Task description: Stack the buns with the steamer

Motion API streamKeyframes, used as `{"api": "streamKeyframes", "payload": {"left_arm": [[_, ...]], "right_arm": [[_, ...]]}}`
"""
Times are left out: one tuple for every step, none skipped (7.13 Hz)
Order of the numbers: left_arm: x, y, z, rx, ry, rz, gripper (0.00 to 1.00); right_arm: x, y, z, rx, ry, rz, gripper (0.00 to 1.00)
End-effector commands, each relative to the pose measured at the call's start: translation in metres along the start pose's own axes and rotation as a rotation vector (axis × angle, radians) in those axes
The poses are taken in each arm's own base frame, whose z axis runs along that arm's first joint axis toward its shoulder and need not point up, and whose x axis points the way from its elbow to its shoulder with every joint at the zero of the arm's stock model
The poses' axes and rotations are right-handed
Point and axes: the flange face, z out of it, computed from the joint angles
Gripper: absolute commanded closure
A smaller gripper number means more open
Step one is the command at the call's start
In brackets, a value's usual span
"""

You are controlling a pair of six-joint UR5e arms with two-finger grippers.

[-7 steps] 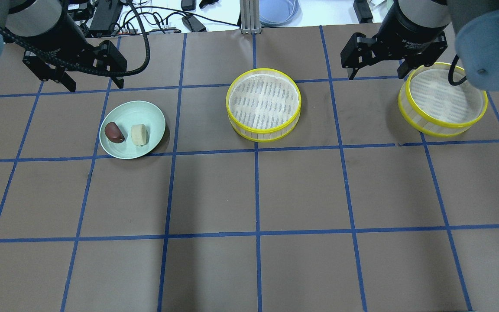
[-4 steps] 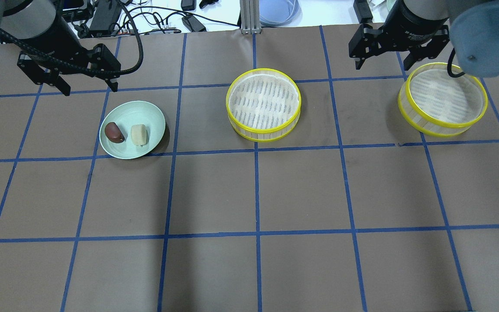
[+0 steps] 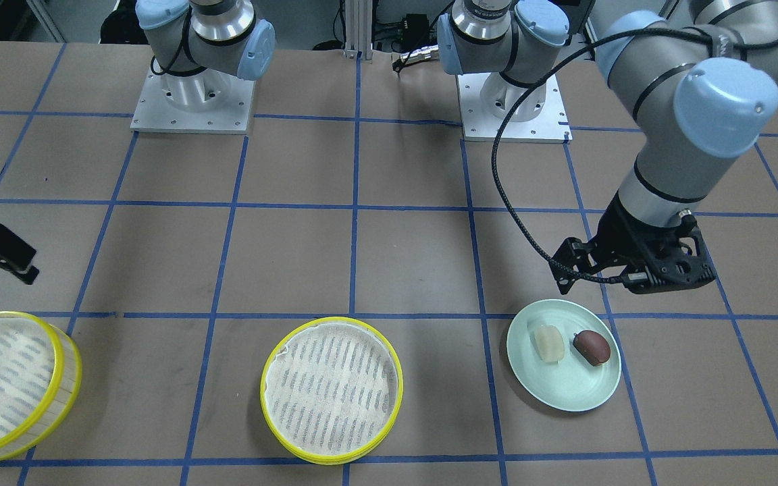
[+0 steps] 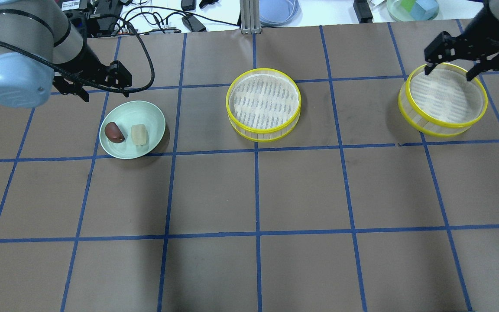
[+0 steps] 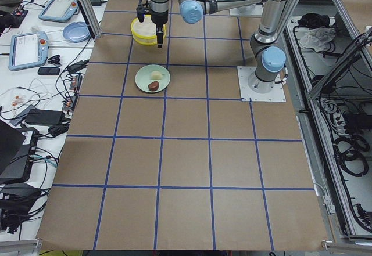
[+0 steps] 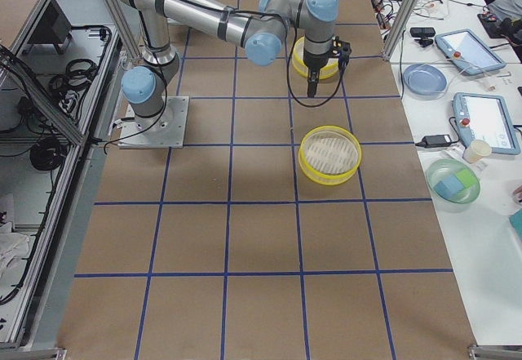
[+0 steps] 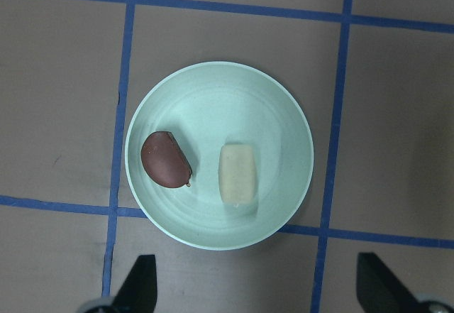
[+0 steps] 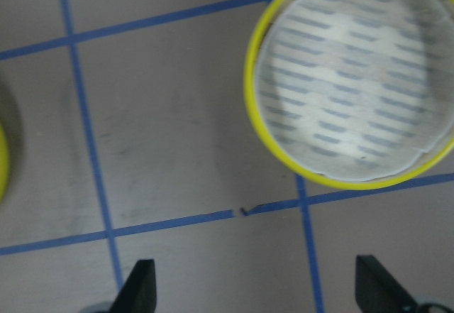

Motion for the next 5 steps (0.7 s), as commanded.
{"api": "streamKeyframes", "payload": {"left_arm": [[0.0, -0.015, 0.076, -0.079, 0.0, 0.009, 0.0], [-0.001, -0.019, 0.105, -0.121, -0.002, 0.009, 0.0], [0.001, -0.025, 0.129, -0.119, 0.0, 0.01, 0.0], [0.002, -0.03, 0.155, -0.124, 0.008, 0.01, 0.0], [0.003, -0.03, 0.177, -0.157, 0.011, 0.01, 0.0]], "right_arm": [[0.123, -0.029, 0.039, -0.004, 0.089, 0.017, 0.0], [0.148, -0.044, 0.073, -0.048, 0.141, 0.011, 0.03], [0.16, -0.053, 0.086, -0.024, 0.151, 0.021, 0.04], [0.164, -0.059, 0.096, -0.011, 0.164, 0.037, 0.14], [0.17, -0.066, 0.113, 0.011, 0.171, 0.058, 0.15]]}}
